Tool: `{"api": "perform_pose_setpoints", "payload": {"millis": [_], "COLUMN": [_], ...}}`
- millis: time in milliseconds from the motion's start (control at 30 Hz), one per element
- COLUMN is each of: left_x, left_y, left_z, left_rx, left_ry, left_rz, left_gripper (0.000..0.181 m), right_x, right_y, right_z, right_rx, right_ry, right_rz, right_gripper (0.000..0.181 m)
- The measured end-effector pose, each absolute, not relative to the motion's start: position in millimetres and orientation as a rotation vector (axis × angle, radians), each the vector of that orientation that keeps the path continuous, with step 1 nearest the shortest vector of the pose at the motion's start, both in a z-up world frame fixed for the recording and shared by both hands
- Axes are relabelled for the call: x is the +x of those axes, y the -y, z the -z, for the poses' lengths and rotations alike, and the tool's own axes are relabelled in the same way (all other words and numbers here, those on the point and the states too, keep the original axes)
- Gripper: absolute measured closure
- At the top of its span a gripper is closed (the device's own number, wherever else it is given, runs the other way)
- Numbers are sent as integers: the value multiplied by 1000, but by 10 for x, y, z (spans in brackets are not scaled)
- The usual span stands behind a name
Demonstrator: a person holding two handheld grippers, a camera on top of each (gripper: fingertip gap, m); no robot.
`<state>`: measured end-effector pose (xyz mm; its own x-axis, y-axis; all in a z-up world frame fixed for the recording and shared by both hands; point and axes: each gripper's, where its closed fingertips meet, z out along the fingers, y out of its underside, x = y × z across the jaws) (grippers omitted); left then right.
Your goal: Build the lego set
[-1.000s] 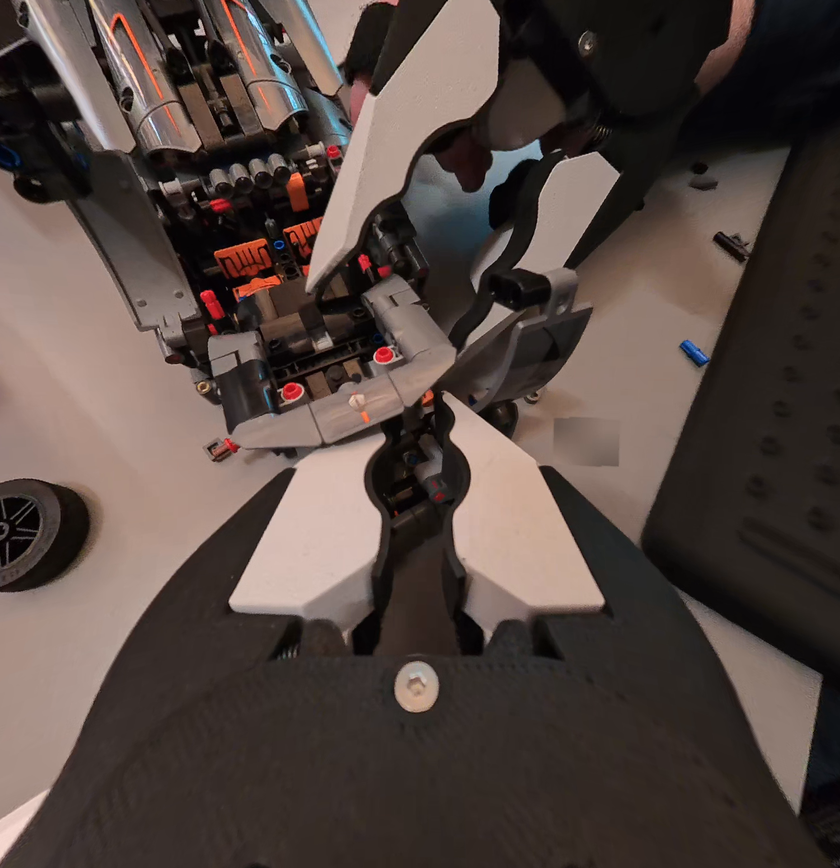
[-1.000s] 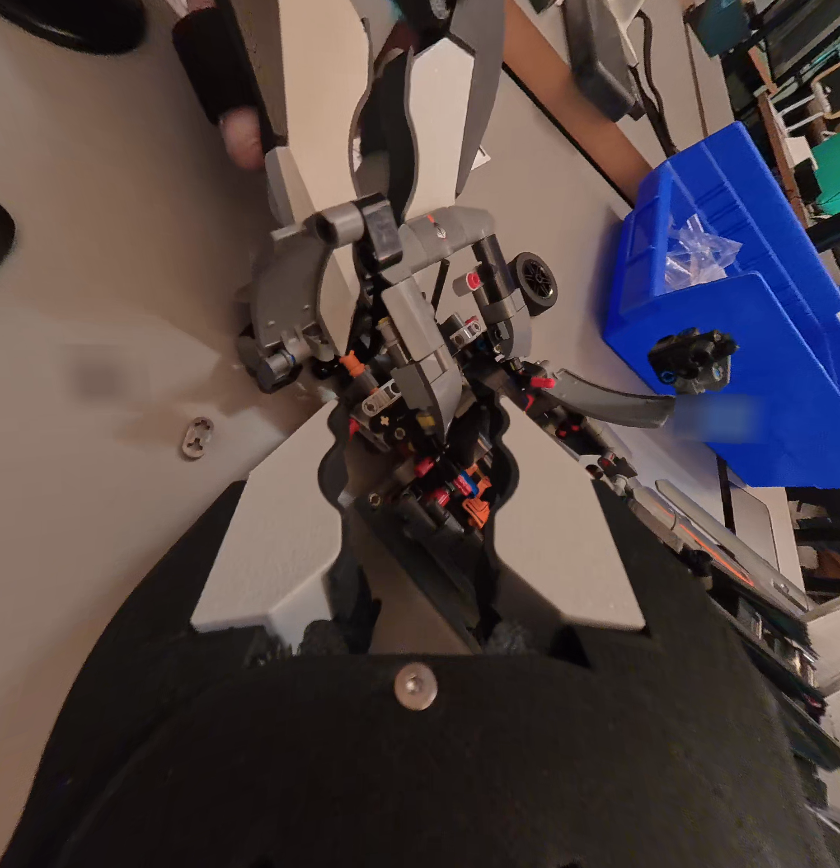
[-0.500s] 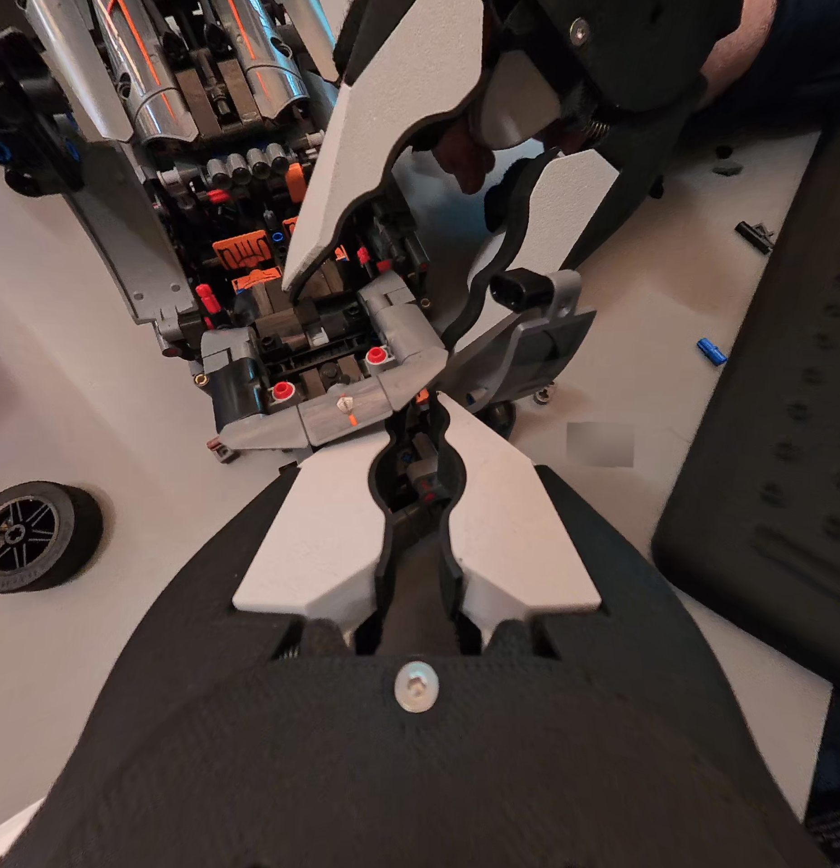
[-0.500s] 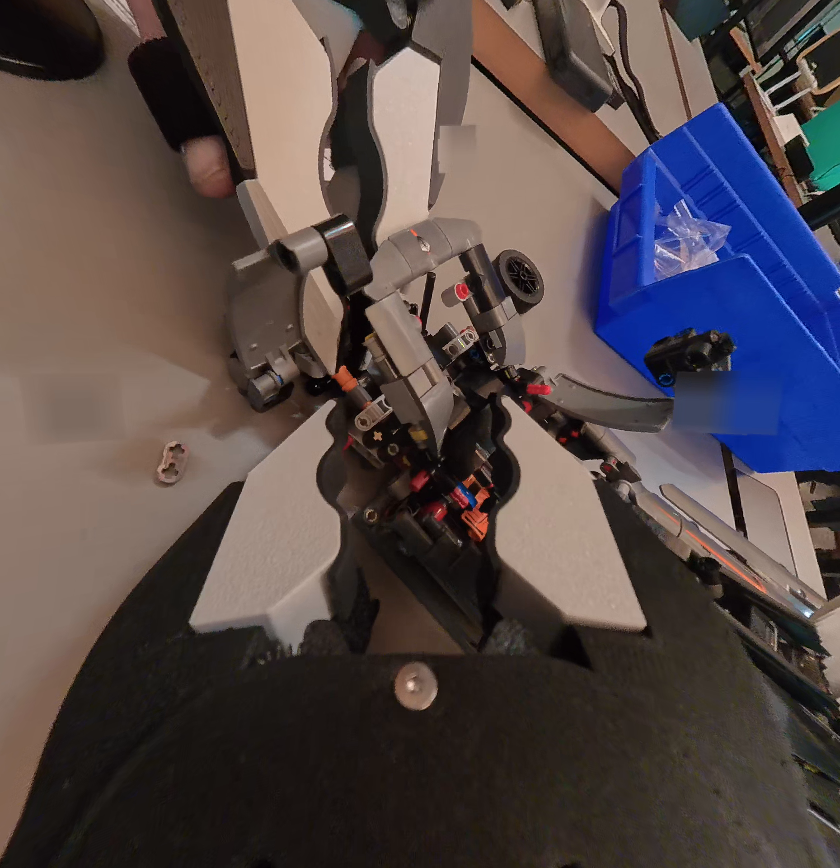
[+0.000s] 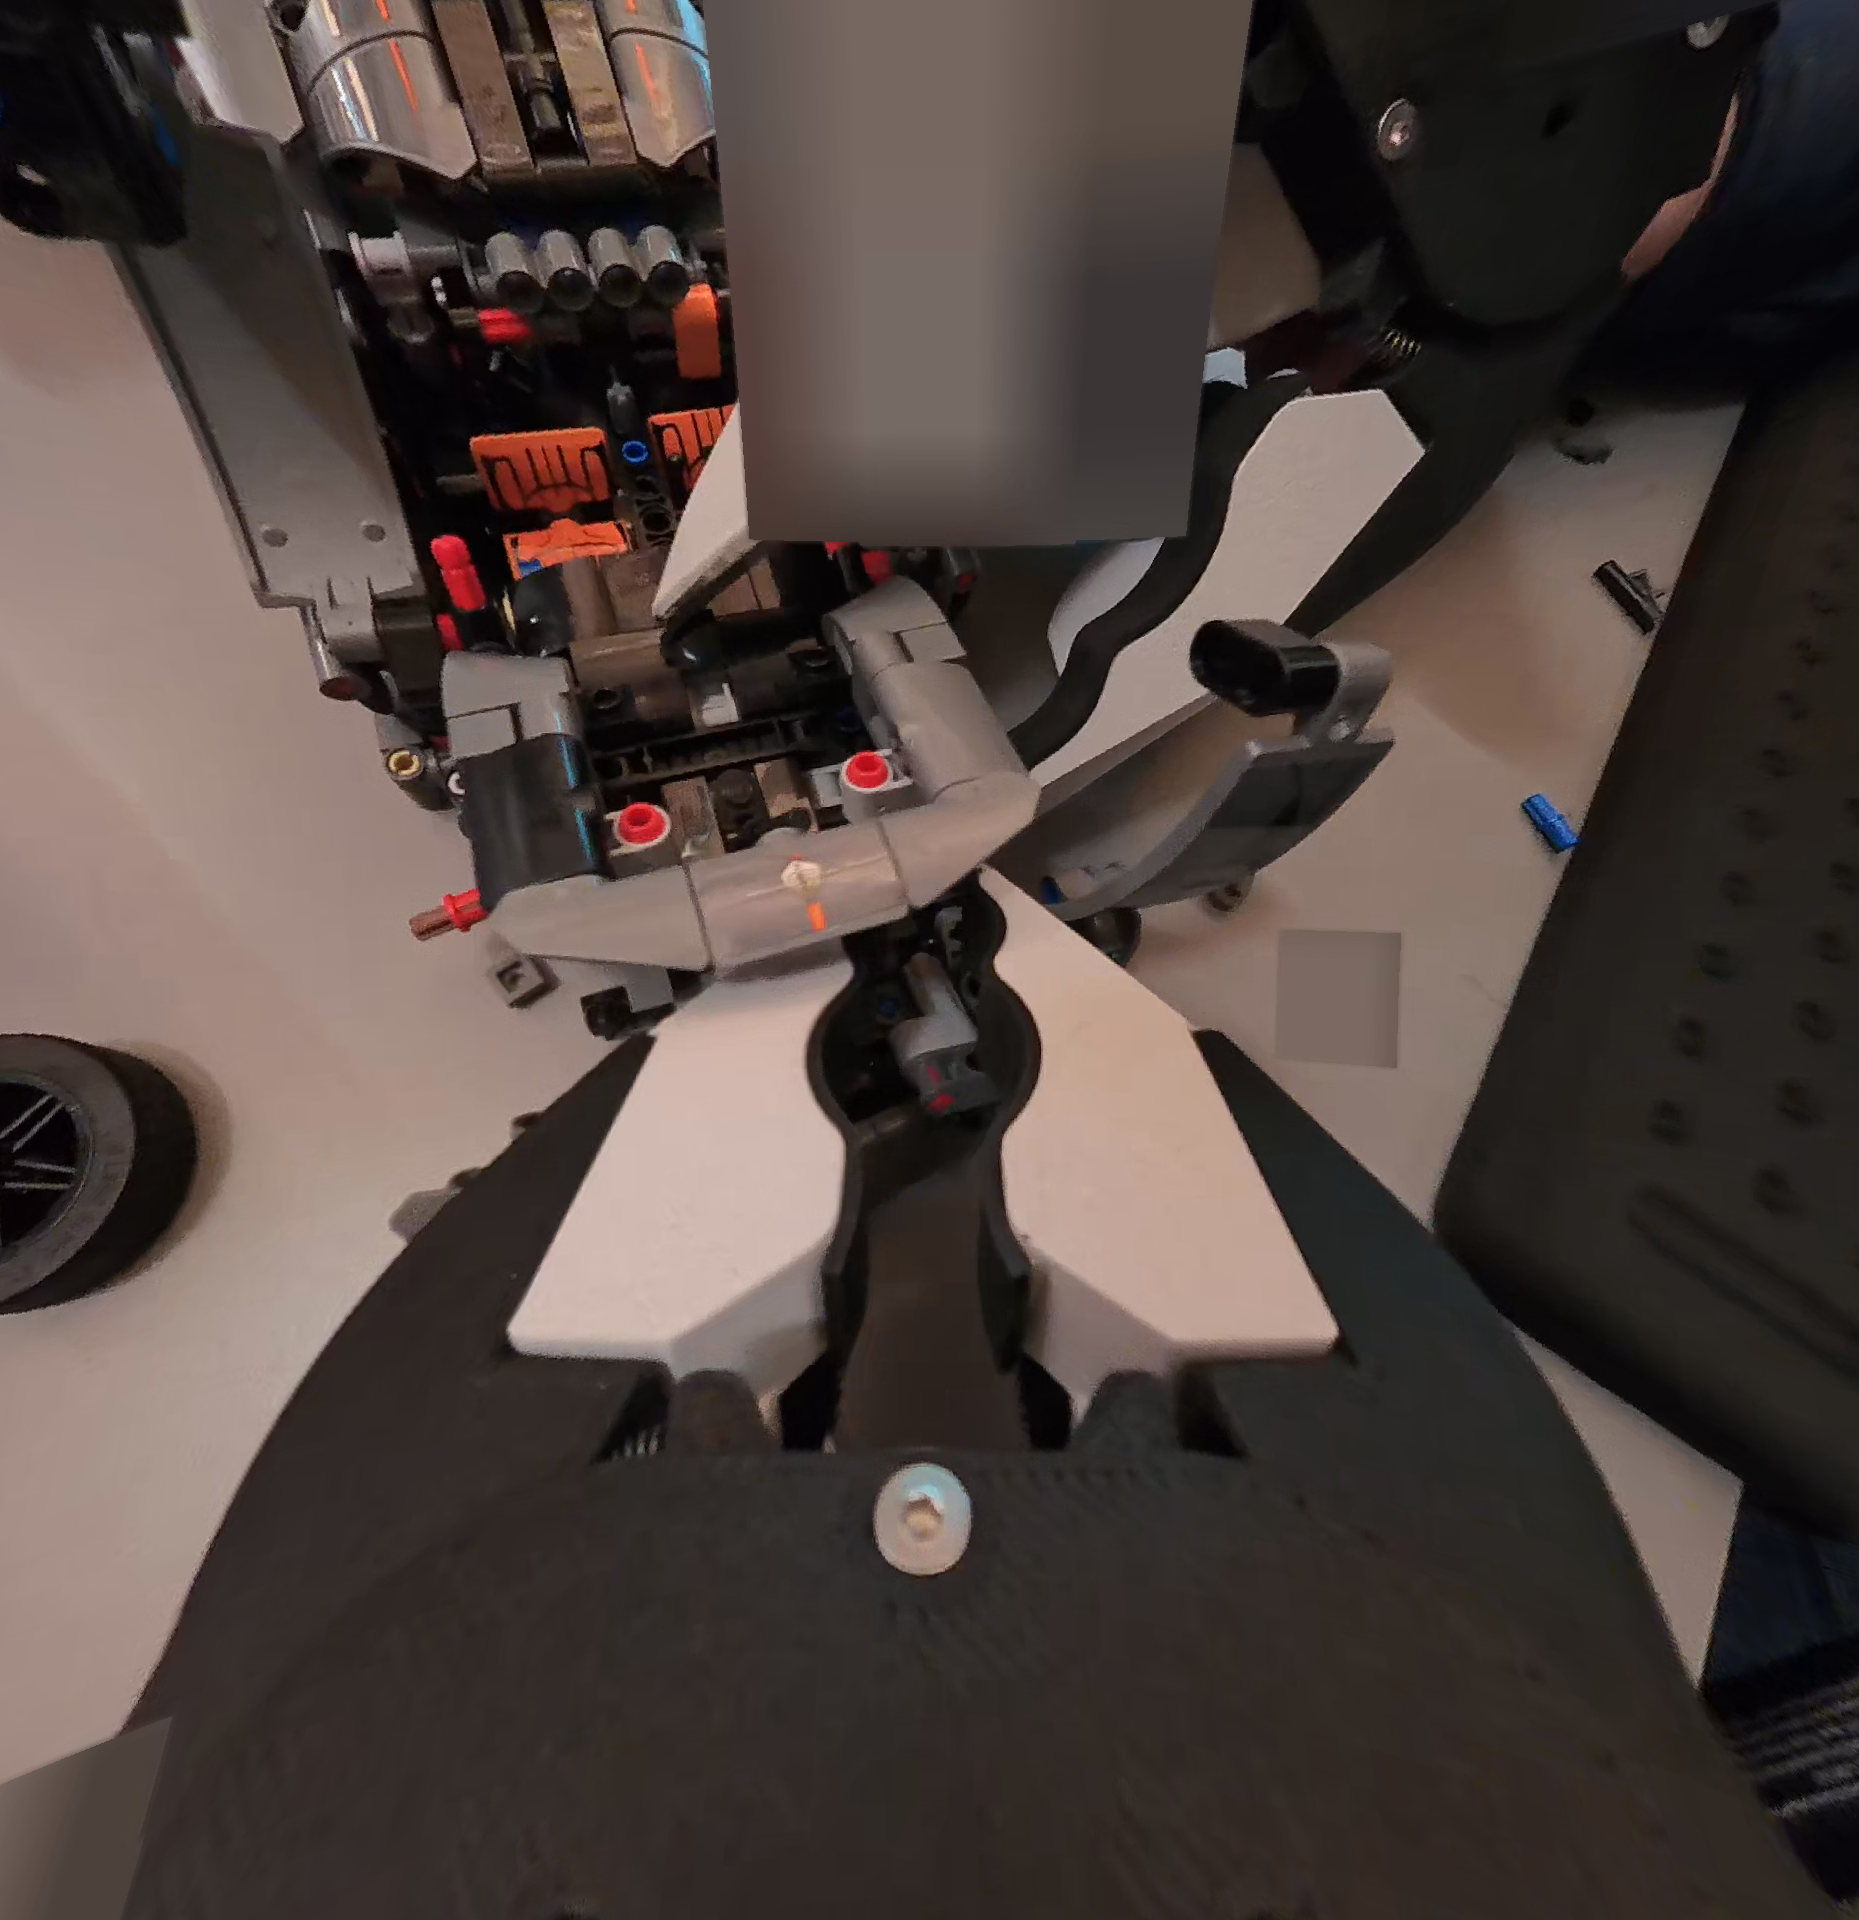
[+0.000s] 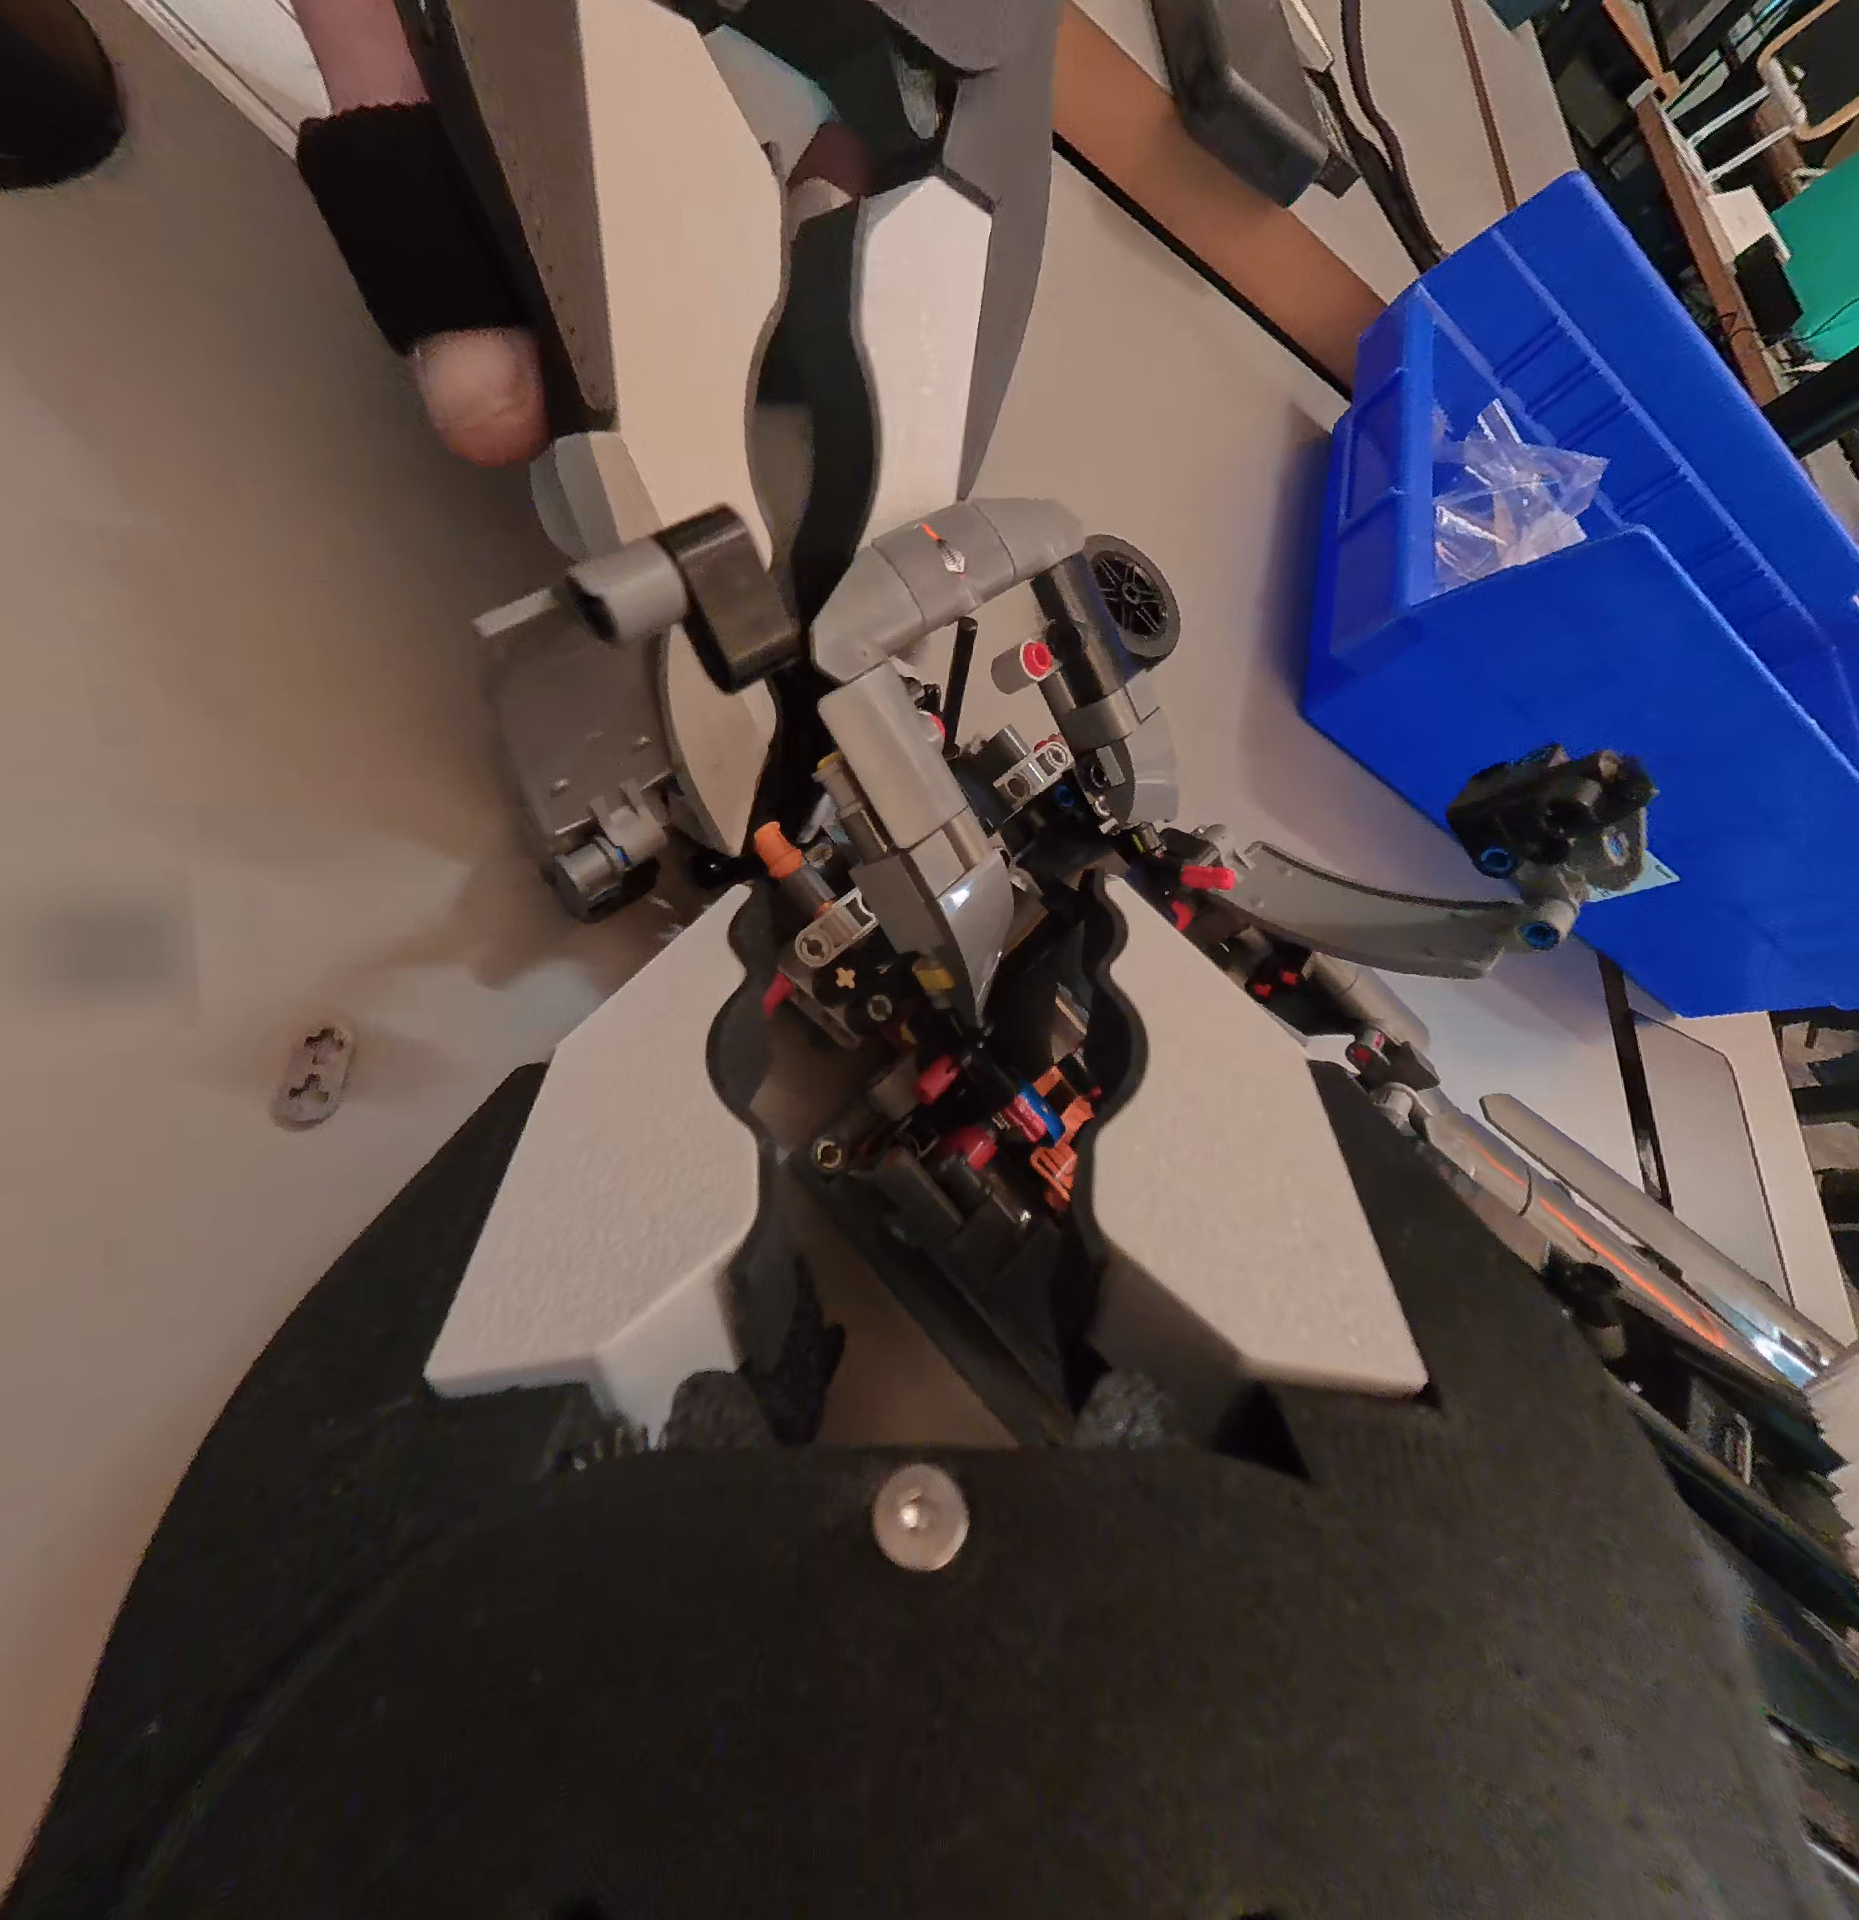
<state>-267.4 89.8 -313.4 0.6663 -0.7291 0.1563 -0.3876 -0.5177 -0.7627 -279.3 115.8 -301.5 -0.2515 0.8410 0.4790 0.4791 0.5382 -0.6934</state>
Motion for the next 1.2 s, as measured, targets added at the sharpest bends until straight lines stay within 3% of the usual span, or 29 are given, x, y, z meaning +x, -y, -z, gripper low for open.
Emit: {"api": "perform_pose_setpoints", "payload": {"millis": [1200], "left_x": [-2762], "left_y": [-955], "left_z": [3161], "left_rx": [-2184], "left_ry": [-1018], "left_rz": [252], "left_gripper": [179], "right_x": [-2794], "right_y": [-1229], "right_z": [3031], "right_rx": [-1113], "right_ry": [1920], "right_rz": [-495], "right_gripper": [135]}}
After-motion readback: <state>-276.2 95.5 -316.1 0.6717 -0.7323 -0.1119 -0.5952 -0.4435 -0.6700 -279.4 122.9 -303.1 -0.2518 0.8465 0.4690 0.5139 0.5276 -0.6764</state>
